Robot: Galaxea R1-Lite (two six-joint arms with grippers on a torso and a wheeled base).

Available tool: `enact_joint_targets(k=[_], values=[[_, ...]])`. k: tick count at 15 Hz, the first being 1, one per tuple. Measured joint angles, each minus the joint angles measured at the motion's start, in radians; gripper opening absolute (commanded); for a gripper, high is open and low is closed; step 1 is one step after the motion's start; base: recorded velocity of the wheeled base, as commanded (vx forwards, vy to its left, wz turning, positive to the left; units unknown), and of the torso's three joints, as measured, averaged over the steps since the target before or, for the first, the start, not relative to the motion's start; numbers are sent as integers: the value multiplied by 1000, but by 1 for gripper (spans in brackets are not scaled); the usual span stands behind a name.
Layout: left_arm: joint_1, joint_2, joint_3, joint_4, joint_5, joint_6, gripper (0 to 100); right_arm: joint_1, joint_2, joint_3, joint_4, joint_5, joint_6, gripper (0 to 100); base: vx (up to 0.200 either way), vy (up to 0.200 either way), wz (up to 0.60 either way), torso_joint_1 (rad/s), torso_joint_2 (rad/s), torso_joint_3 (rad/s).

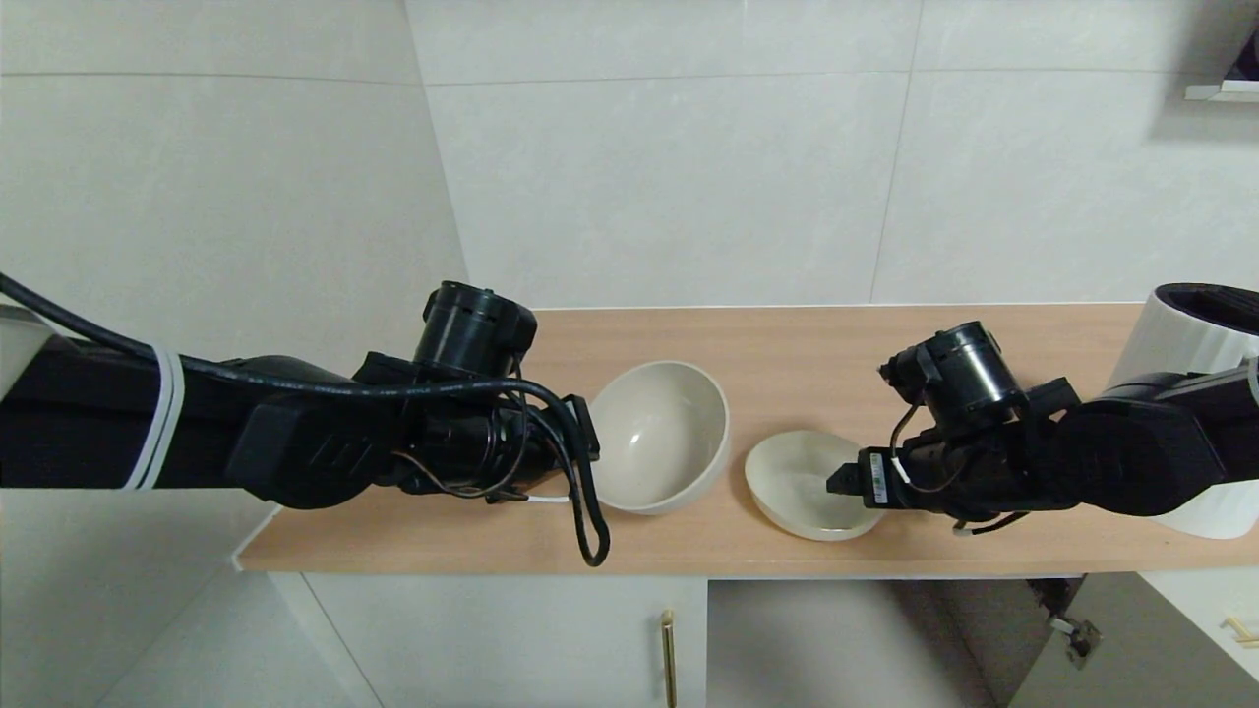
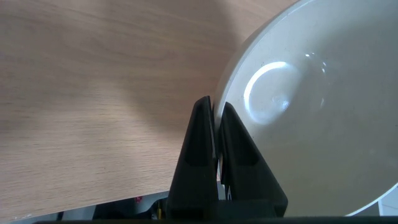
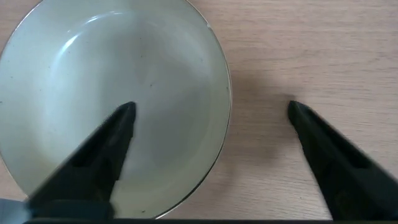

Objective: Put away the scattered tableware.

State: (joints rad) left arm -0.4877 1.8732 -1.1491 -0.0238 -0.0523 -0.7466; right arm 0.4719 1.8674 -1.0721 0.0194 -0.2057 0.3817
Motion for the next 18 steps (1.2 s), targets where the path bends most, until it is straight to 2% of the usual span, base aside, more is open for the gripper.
enact_joint_targets(k=[9,14,15,18], values=[[3,-14,0,0,7,0,0,0,-3,1,-5,1,2,0,0,0,0,0,0,0],[21,-110,35,8,8,8,0,-6,-91,12,17,15,-1,0,0,0,0,0,0,0],[25,-141,56,9,8,19,0,-8,-121,17,34,22,-2,0,0,0,0,0,0,0],[41,-280,161,21,4,130,0,-13,-256,21,170,121,-3,0,0,0,0,0,0,0]])
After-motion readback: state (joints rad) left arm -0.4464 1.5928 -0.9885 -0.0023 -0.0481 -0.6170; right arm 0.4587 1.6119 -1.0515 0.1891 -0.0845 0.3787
